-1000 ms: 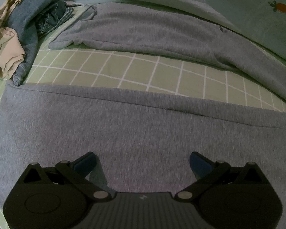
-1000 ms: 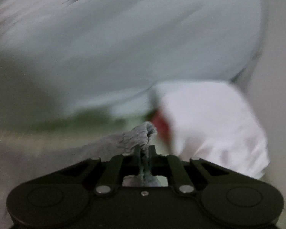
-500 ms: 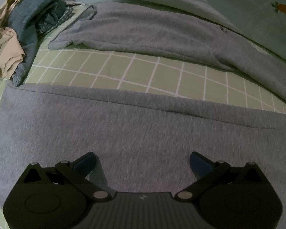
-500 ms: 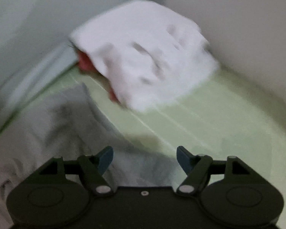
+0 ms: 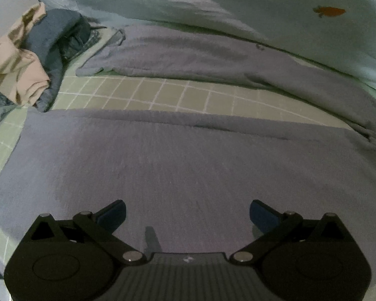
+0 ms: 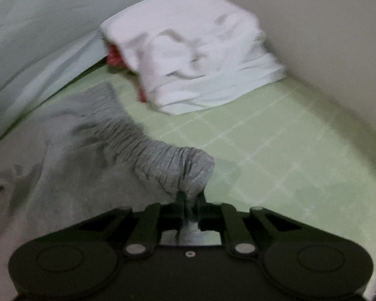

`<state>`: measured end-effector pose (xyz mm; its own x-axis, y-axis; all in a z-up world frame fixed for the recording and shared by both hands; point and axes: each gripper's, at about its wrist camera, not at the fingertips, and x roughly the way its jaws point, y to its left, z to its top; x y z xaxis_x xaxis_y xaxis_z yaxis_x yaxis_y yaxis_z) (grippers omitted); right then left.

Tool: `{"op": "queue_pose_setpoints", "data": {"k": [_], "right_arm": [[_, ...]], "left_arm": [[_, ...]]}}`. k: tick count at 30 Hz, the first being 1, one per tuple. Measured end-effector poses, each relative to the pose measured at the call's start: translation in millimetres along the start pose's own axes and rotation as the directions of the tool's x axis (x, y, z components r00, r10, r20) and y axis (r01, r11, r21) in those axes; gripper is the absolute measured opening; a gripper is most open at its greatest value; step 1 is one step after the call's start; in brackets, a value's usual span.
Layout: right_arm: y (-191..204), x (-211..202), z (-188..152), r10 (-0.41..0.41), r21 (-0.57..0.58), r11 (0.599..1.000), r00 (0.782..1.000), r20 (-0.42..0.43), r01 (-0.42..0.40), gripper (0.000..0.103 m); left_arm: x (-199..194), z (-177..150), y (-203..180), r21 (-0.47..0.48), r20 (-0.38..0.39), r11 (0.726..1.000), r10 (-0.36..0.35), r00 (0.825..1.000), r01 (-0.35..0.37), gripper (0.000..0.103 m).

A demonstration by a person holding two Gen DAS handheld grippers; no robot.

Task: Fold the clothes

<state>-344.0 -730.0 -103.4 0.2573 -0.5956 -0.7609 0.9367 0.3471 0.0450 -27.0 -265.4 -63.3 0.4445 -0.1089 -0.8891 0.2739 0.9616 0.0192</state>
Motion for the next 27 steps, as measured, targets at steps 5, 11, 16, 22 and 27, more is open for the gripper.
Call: {"op": "queue_pose_setpoints", "data": {"k": [5, 11, 16, 22, 27], "right_arm": [[-50.4, -6.3, -7.9, -0.005, 0.035, 0.999, 1.000, -0.009, 0.006, 0.009], [-82.6, -8.1, -6.6, -0.062, -0.012, 0.998, 0.998, -0.010, 0.061, 0.011], [-73.7, -13.1, -1.9, -0.113, -0.086, 0.990, 0.993, -0.019, 0.111, 0.030], [-35.6, -46.0, -2.7, -0.135, -0.061, 0.988, 0.987, 0.082, 0.140, 0.084], [24.0, -59.6, -4.5, 0.007, -0.122, 0.993, 0.994, 0.113, 0.007, 0.103]], "left_arm": [[-22.9, -25.7, -14.4, -0.022, 0.021, 1.000, 0.014, 1.000, -0.014, 0.103], [-40.8, -48.0, -22.5, -0.059, 0.037, 0.998, 0.015, 0.999, -0.012, 0.103], [-45.6, -49.6, -13.9, -0.070, 0.050, 0.997, 0.030, 0.998, -0.026, 0.103], [-35.7, -17.0, 23.9, -0.160, 0.077, 0.987, 0.032, 0.997, -0.019, 0.103], [-21.4, 16.6, 53.3, -0.167, 0.104, 0.986, 0.035, 0.994, -0.017, 0.103]]}}
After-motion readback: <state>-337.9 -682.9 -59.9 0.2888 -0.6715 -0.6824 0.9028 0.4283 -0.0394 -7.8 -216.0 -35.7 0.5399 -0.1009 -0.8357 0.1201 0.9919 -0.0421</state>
